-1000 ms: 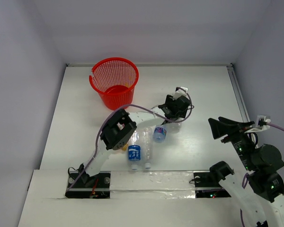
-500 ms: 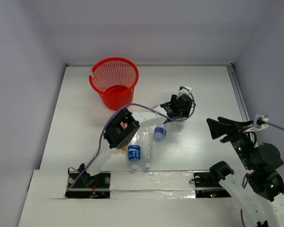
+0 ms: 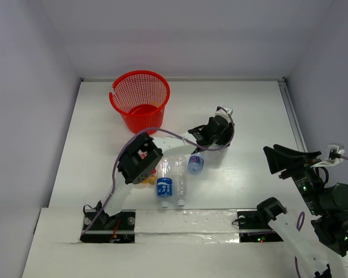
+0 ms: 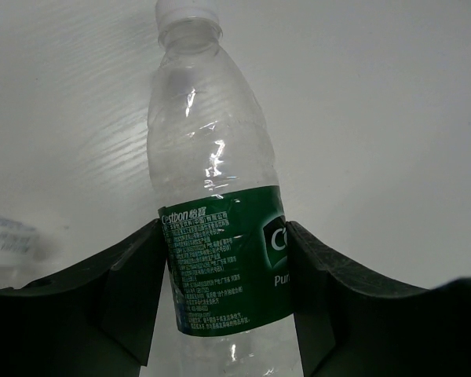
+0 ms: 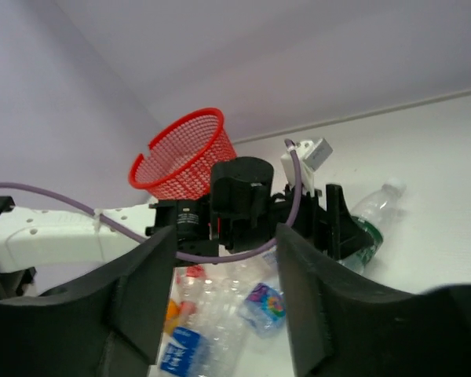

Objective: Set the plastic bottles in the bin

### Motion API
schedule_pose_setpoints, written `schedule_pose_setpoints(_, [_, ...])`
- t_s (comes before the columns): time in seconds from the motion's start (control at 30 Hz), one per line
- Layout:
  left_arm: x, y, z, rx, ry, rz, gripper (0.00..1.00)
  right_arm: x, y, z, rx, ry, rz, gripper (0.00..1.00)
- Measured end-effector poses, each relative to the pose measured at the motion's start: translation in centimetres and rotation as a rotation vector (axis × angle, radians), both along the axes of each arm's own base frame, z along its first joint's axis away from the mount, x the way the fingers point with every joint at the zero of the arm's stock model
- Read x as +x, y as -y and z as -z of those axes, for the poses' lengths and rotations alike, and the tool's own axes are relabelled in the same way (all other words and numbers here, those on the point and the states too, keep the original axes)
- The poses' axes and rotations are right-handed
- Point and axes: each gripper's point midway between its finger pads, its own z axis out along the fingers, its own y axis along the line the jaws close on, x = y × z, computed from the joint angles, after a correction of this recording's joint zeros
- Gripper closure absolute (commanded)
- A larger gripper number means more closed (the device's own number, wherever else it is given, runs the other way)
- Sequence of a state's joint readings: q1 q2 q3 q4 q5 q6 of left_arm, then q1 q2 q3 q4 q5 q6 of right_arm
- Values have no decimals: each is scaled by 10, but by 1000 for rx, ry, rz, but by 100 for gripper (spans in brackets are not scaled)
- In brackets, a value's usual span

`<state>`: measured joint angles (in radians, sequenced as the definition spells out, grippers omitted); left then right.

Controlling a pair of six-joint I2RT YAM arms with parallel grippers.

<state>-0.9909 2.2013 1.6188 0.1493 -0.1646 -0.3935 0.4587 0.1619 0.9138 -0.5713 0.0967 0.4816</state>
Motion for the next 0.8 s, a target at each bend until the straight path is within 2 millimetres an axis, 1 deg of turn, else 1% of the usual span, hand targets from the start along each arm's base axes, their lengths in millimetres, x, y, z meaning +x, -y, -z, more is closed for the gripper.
schedule_pose_setpoints(0.03, [-3,-5,-8,-11,2,4,55,-1,0,-1,1,4,0,47])
schedule_pose_setpoints(0.07, [-6,-9,-21,-31,10,7,55,-1,0,-2,6,4,-1,48])
schedule_pose_setpoints(0.13, [-9,-13,-60,-93,47,14,55,-1,0,-1,11,-1,-2,49])
schedule_pose_setpoints(0.17, [-9,-15,-89,-139,77,15,55,0,0,0,11,-6,0,51])
schedule_pose_setpoints(0.2, [-10,-18,-121,-190,112,17,55,1,0,2,10,-10,0,60])
schedule_pose_setpoints(0.27, [-10,-31,-186,-298,190,9,55,5,-2,8,11,-28,4,70])
schedule_pose_setpoints(0.33, [-8,-56,-255,-416,285,-19,55,11,-5,20,10,-62,5,72])
schedule_pose_setpoints(0.37, [-6,-72,-282,-463,326,-38,55,16,-8,27,6,-85,3,69])
schedule_pose_setpoints(0.4, [-4,-90,-310,-510,372,-63,55,21,-11,35,-1,-109,0,55])
schedule_pose_setpoints(0.47, [2,-127,-346,-568,445,-125,55,36,-22,57,-18,-184,-15,36])
schedule_pose_setpoints(0.5, [7,-146,-358,-587,476,-160,56,44,-28,67,-32,-218,-24,21])
schedule_pose_setpoints(0.53, [12,-161,-364,-593,495,-192,56,53,-35,81,-46,-263,-34,17])
schedule_pose_setpoints(0.6, [25,-192,-367,-587,523,-265,56,71,-48,111,-82,-367,-51,9])
schedule_pose_setpoints(0.67, [37,-216,-361,-564,534,-326,56,86,-61,143,-110,-469,-68,5])
schedule_pose_setpoints(0.8, [64,-269,-338,-500,539,-461,56,105,-81,193,-133,-623,-104,1])
